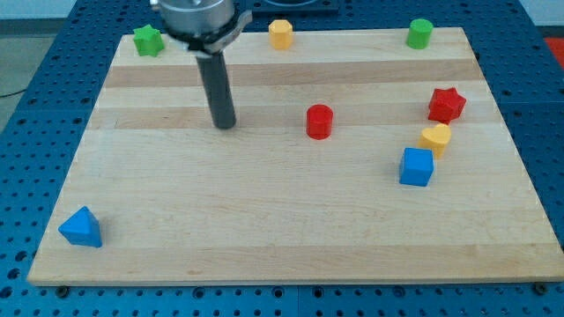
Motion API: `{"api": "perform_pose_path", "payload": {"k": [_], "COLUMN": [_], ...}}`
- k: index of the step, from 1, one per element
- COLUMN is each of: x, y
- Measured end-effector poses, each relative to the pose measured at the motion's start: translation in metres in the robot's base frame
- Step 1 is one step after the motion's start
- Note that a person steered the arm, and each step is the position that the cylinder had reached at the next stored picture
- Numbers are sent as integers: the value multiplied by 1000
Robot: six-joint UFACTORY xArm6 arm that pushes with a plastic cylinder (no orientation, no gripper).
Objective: Move the red circle downward
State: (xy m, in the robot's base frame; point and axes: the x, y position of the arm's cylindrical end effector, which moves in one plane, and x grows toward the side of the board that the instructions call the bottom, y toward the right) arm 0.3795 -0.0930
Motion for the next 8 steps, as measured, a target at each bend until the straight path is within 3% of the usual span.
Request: {"api": "perform_pose_path", "payload": {"k": [1, 2, 3, 6, 8], "x": [-44, -16, 6, 60, 49], "y": [49, 123, 152, 151, 109]}}
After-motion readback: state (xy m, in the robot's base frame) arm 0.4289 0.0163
